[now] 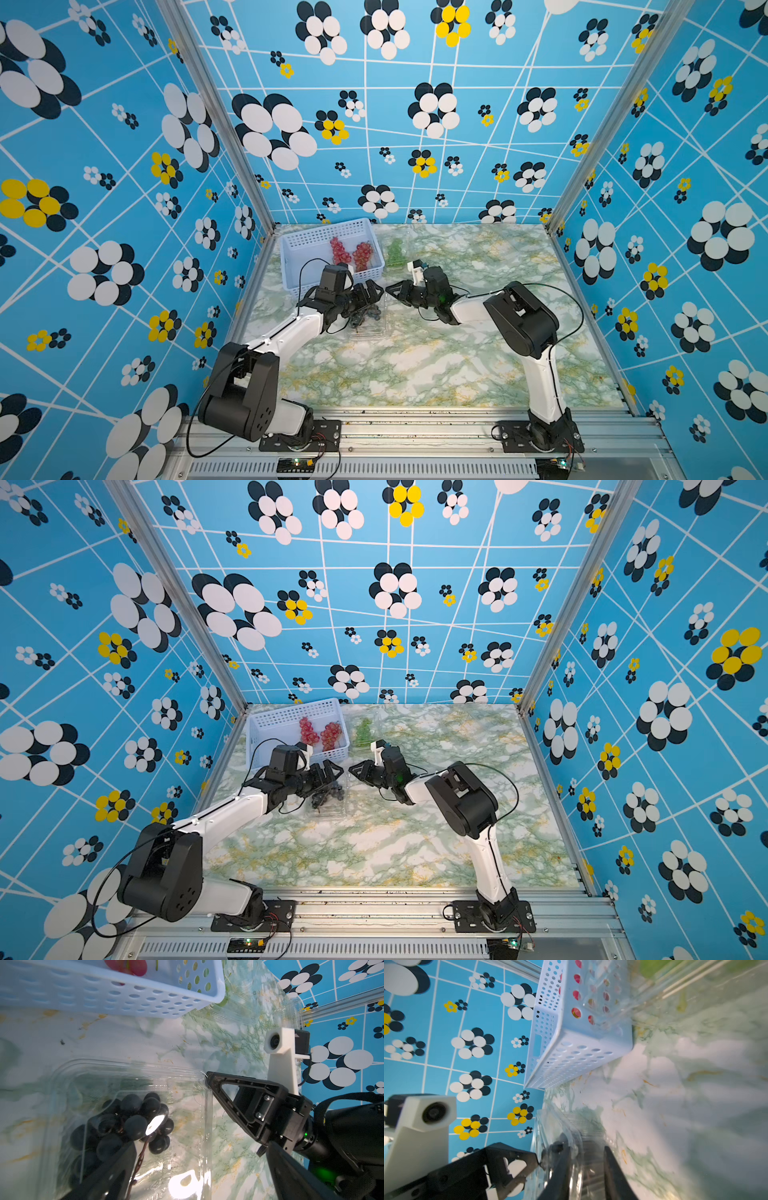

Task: Pack grapes into containers
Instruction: Close the packing box at the center of the board, then move the packing box to the center of the board.

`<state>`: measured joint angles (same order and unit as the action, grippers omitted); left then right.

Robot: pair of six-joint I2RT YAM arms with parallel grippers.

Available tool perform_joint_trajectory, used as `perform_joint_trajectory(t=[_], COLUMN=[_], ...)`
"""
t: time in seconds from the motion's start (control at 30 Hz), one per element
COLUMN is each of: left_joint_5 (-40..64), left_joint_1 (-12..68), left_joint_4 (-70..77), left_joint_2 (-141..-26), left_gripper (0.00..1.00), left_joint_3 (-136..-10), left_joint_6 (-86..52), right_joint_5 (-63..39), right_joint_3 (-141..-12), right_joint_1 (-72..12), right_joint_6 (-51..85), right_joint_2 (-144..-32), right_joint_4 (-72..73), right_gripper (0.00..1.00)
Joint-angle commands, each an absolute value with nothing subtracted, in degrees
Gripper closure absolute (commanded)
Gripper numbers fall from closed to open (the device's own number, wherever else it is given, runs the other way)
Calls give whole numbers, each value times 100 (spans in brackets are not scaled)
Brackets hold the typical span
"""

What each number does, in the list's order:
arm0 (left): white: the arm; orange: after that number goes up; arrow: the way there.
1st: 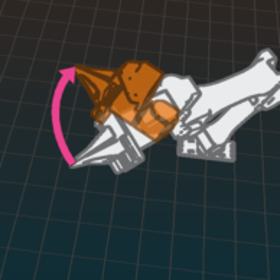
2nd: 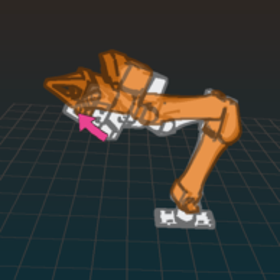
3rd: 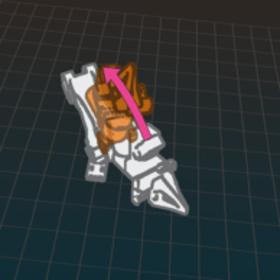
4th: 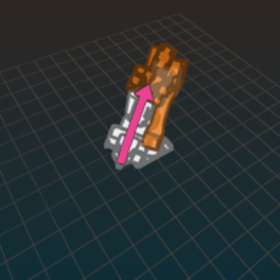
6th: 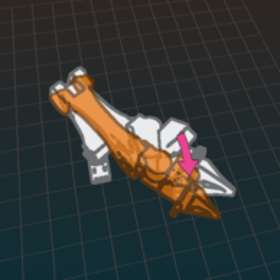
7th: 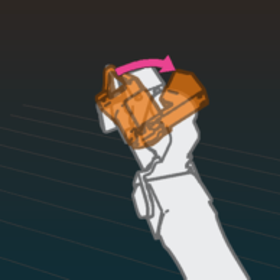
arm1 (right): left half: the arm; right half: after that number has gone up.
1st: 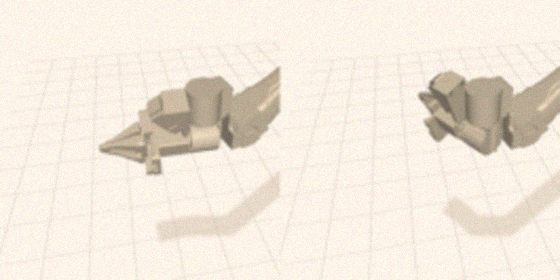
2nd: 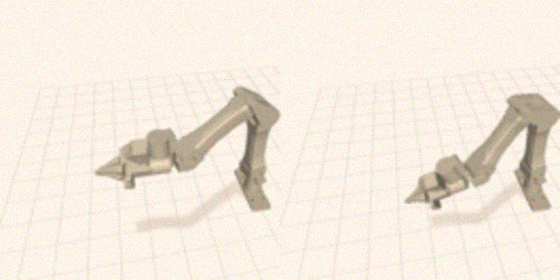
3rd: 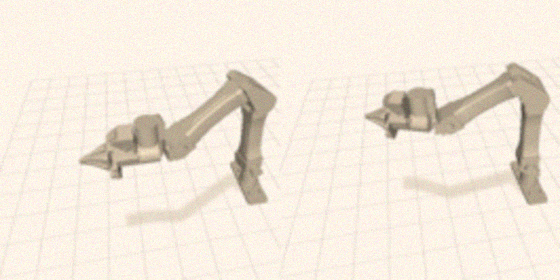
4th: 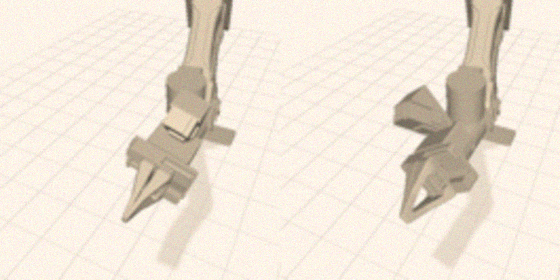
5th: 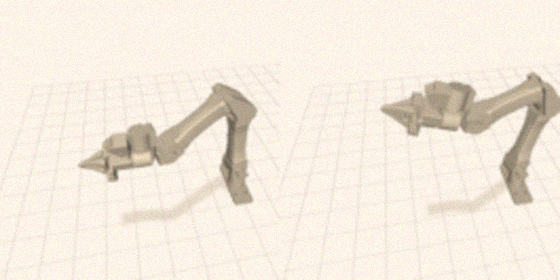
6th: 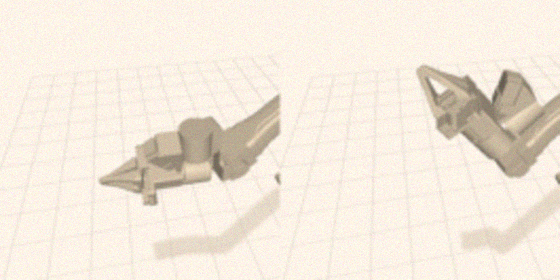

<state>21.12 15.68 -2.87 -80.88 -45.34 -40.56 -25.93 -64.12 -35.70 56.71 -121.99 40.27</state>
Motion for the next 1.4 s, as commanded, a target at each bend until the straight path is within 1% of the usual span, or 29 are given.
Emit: perform_joint_trajectory(t=[0.0,0.07,0.23,0.33,0.53,0.6,0.83,1.03,1.37], left_joint_5=[2048,2035,1785,1679,1771,1850,1993,1991,1930], left_joint_1=[1428,1357,1164,1064,1032,1041,1360,1690,2278], left_joint_4=[-977,-1176,-1861,-2092,-1948,-1774,-1415,-937,-690], left_joint_2=[-7843,-7679,-7346,-7219,-7272,-7358,-7810,-8414,-9634], left_gripper=[0,1,0,1,1,1,0,1,0], left_joint_3=[-4763,-4854,-4935,-4766,-4340,-4258,-4389,-4580,-5728], left_joint_6=[-3839,-3786,-3648,-3639,-3734,-3785,-3780,-3935,-3935], right_joint_5=[-2342,-2304,-2233,-2210,-2122,-2039,-1942,-1934,-1969], right_joint_3=[-6245,-6205,-6115,-5970,-5780,-5726,-5770,-5706,-5537], right_joint_1=[-3384,-3318,-3132,-2961,-2635,-2531,-2114,-2046,-1845], right_joint_6=[5496,5382,5075,4954,4610,4484,4186,4149,4181], right_joint_2=[-11654,-11417,-10971,-10734,-10186,-10010,-9564,-9449,-9390], right_joint_4=[3504,3265,2683,2451,1773,1557,830,748,656], right_gripper=[59,49,32,24,6,2,1,1,1])
